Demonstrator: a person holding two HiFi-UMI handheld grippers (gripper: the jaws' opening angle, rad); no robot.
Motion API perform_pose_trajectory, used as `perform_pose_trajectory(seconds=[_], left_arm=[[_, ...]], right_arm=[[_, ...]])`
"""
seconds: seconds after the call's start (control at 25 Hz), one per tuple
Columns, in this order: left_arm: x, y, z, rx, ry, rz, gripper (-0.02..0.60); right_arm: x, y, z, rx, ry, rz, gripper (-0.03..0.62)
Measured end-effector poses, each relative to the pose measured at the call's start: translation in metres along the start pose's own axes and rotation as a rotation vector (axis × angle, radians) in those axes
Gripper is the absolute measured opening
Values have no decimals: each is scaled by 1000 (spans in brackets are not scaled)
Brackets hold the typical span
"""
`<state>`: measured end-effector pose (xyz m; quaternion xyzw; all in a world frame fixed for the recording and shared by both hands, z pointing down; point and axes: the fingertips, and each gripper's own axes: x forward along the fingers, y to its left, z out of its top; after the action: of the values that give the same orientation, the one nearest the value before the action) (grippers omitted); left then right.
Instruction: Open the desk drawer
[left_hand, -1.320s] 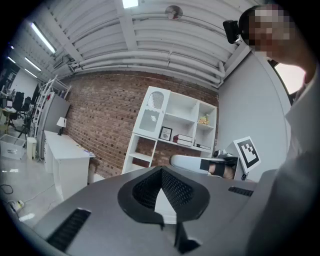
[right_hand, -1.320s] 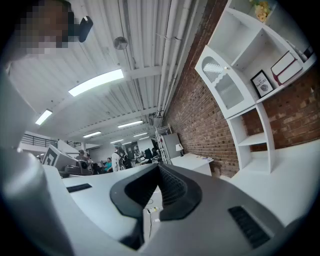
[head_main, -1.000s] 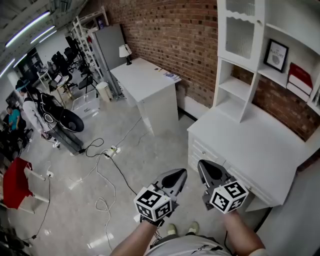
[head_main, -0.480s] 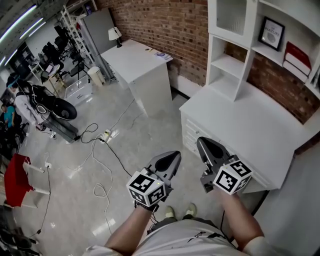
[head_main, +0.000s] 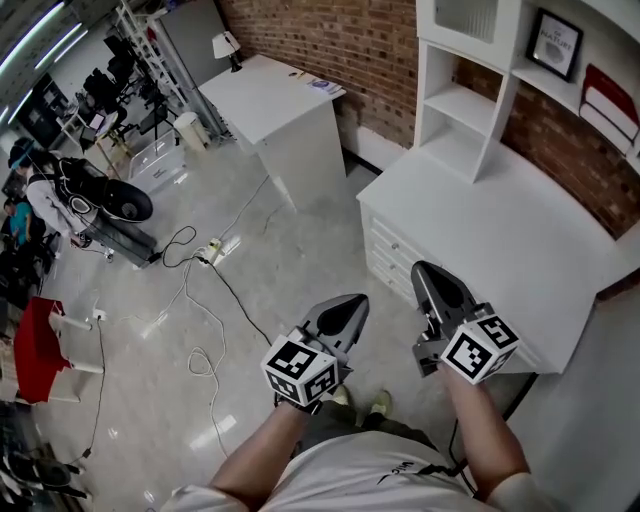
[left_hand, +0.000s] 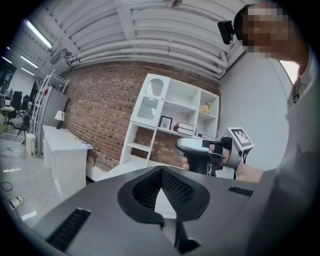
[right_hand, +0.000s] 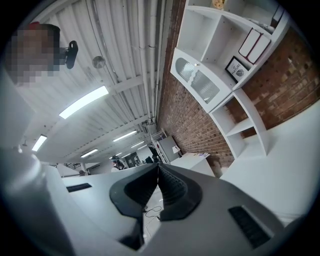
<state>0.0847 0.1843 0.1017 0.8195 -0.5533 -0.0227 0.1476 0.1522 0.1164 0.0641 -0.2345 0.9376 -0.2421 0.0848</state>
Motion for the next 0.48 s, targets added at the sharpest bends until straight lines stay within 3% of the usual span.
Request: perform_pose_trajectory(seconds=[0.48], left_arm=[[42,69,-33,25,44,-22,12]], right_arm=[[61,-47,-17,20,9,-60,18]])
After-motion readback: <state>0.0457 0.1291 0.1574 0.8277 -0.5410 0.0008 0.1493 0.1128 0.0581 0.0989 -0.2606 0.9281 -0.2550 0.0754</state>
